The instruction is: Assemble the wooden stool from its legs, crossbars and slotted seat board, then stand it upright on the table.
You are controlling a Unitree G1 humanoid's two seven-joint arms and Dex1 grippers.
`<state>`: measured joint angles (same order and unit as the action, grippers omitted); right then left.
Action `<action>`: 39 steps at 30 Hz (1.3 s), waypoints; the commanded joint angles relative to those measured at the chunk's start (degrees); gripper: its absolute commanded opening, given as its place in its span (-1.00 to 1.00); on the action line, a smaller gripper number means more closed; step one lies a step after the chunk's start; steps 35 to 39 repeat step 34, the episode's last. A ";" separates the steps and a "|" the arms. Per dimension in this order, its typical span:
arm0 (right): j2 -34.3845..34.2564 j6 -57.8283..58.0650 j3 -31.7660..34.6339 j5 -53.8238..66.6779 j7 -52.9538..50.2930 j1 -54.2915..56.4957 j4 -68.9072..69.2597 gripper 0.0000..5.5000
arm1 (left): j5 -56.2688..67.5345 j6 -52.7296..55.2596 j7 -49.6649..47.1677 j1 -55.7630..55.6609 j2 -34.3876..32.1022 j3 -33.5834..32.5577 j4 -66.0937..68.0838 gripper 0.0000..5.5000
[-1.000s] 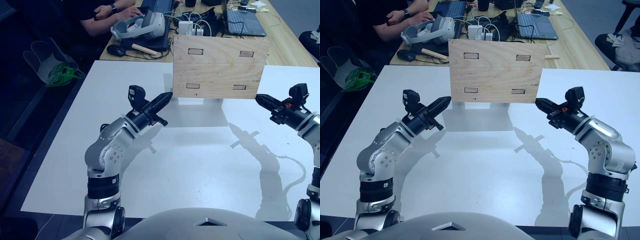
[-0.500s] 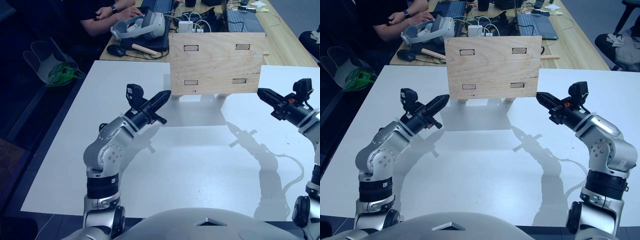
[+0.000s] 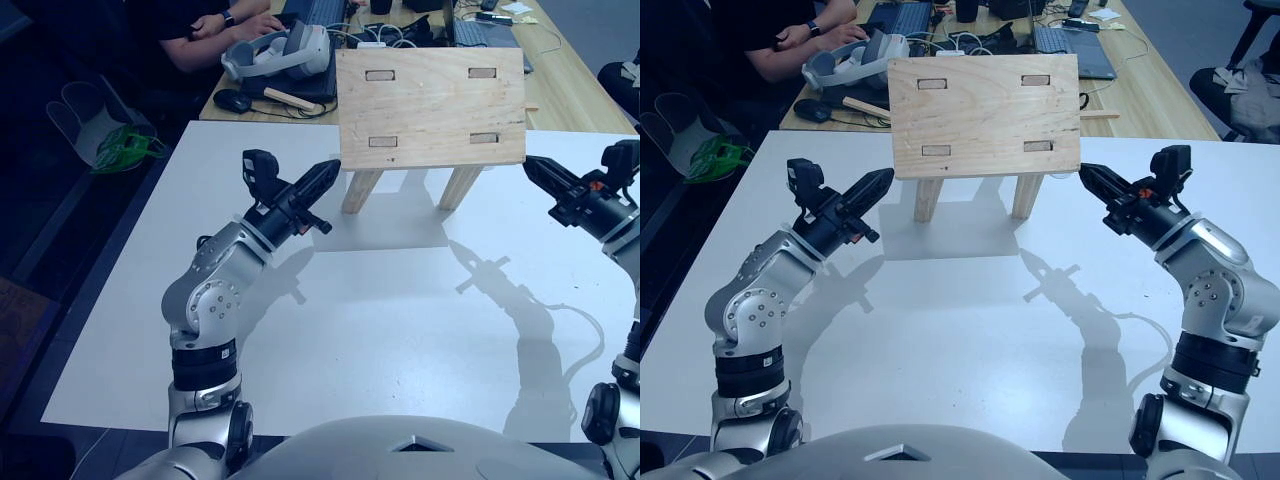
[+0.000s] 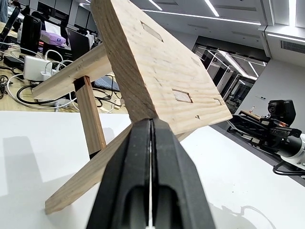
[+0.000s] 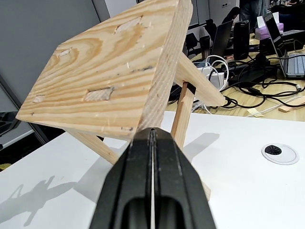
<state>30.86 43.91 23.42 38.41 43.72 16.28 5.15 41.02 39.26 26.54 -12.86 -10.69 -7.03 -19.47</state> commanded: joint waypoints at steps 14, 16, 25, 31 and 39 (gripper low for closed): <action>-3.40 1.75 -4.62 8.44 2.79 4.03 4.13 -1.00 | 5.80 2.34 1.69 -3.60 1.61 5.64 -1.59 -0.98; -2.85 1.47 -5.46 7.35 3.31 2.37 4.42 -1.00 | 3.84 1.96 1.43 -2.15 0.97 6.75 -1.33 -0.98; -6.00 -8.04 -6.40 -6.98 -12.44 -3.64 -3.93 -1.00 | -9.18 -5.61 -6.15 1.60 0.23 8.09 5.86 -0.98; -10.65 -15.96 -5.34 -13.65 -23.69 0.32 -14.10 -1.00 | -18.40 -17.18 -14.50 -0.86 3.86 5.12 13.76 -0.98; -14.34 -19.27 -2.91 -12.94 -29.17 3.26 -16.53 -1.00 | -20.72 -25.42 -17.61 -2.34 6.55 2.71 16.15 -0.98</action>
